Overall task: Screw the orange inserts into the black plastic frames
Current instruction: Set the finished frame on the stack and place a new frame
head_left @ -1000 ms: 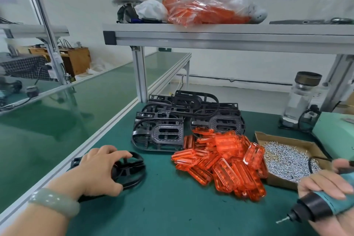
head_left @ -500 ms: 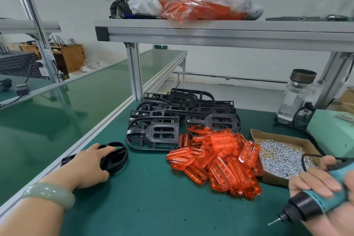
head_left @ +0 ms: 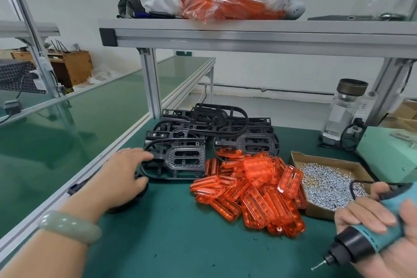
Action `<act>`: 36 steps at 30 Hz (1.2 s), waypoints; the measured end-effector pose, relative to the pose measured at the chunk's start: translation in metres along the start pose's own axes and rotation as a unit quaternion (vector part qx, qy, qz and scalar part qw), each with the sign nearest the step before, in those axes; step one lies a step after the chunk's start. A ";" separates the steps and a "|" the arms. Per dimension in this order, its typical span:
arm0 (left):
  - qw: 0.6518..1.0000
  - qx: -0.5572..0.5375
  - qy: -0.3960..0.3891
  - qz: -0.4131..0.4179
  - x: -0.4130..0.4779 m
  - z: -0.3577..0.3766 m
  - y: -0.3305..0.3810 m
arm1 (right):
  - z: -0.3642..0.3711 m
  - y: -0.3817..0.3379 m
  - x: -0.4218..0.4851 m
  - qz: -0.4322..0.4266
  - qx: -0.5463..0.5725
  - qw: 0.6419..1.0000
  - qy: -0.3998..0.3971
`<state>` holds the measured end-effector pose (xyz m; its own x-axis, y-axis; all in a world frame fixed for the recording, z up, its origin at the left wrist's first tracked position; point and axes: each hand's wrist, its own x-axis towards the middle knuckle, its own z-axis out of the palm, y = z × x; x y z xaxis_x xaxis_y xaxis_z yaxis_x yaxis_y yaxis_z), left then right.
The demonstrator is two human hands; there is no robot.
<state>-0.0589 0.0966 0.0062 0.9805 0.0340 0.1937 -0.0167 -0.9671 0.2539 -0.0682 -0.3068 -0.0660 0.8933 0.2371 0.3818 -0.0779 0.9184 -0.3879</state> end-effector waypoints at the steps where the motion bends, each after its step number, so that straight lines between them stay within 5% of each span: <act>1: 0.999 -0.038 0.036 0.015 0.008 0.002 0.012 | 0.001 0.002 0.002 -0.009 0.011 1.000 -0.003; 3: 0.995 -0.057 0.065 0.040 0.023 0.010 0.033 | 0.003 0.005 0.004 0.008 0.019 1.000 -0.008; 11: 0.986 0.156 0.018 0.058 0.060 0.054 0.054 | 0.019 0.001 0.002 0.030 0.045 0.998 -0.023; 26: 0.979 0.101 0.117 0.134 0.061 0.050 0.043 | 0.015 -0.006 -0.001 0.024 0.072 0.997 0.003; 29: 0.974 0.008 0.189 0.128 0.051 0.025 0.056 | 0.016 -0.009 -0.001 0.027 0.078 0.997 0.007; 32: 0.934 -0.254 0.229 0.106 0.029 -0.001 0.077 | 0.010 -0.015 -0.001 0.019 0.084 0.996 -0.004; 36: 0.838 -0.525 0.125 0.081 -0.021 -0.010 0.099 | 0.016 -0.012 -0.003 0.002 0.117 0.993 0.014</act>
<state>-0.0830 0.0026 0.0365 0.8791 0.1029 0.4654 -0.4375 -0.2132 0.8736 -0.0774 -0.3134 -0.0494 0.9048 0.2344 0.3556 -0.1786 0.9668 -0.1830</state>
